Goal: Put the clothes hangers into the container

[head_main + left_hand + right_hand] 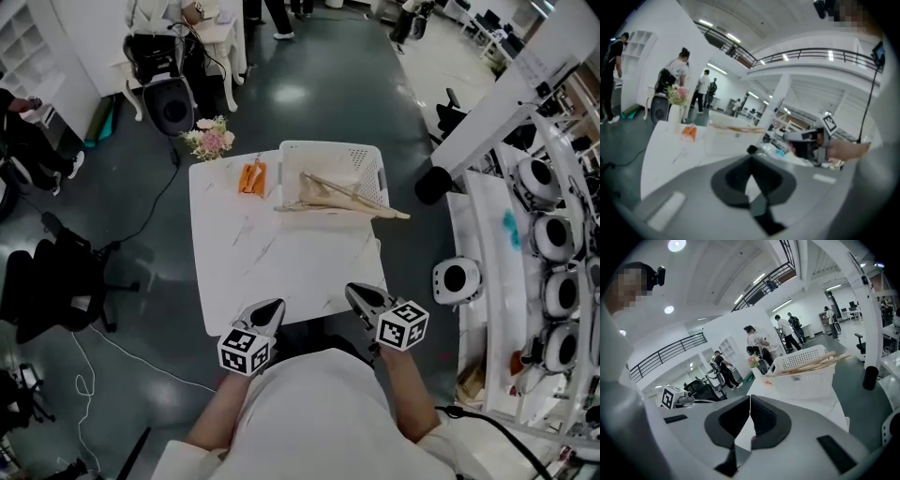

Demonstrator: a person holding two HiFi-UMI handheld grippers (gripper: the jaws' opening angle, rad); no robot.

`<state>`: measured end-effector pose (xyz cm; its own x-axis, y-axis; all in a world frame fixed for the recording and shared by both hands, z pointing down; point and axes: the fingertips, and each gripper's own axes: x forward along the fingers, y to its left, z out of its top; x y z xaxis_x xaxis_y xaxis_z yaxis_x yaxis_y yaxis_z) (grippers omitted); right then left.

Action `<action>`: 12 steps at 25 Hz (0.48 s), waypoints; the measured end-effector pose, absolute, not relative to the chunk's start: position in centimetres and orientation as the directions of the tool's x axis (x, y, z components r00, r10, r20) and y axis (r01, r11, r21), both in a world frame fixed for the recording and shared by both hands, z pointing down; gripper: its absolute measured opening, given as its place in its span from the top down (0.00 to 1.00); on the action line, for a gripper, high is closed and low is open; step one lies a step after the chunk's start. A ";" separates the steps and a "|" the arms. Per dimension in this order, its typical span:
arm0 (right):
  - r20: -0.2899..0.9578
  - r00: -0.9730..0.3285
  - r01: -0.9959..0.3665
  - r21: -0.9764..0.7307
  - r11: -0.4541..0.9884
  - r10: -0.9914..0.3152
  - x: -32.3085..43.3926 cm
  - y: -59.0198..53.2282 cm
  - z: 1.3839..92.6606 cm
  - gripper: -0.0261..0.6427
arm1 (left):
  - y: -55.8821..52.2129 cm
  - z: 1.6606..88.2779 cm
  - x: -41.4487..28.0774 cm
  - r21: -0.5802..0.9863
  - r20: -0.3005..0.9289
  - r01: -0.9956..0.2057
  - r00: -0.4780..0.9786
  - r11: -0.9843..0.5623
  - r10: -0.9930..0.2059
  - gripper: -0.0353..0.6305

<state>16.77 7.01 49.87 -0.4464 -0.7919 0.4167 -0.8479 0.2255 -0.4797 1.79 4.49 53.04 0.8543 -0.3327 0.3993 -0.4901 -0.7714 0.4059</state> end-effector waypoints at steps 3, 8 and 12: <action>0.416 -0.438 -0.855 -0.467 0.226 -0.796 17.4 8.2 49.6 0.96 | 5.2 52.4 2.2 0.403 0.392 -0.485 0.858 -0.776 -0.332 0.94; 0.420 -0.416 -0.846 -0.504 0.174 -0.806 19.4 8.9 50.1 0.96 | 5.4 51.7 3.0 0.397 0.380 -0.490 0.857 -0.776 -0.347 0.94; 0.400 -0.425 -0.843 -0.503 0.194 -0.812 20.0 9.2 49.5 0.96 | 5.6 51.2 3.8 0.391 0.374 -0.491 0.858 -0.779 -0.353 0.94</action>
<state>20.00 9.22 49.53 -0.4252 -0.8120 0.3999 -0.8425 0.1936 -0.5026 3.85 5.56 51.22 0.8577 -0.3528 0.3742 -0.4908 -0.7788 0.3907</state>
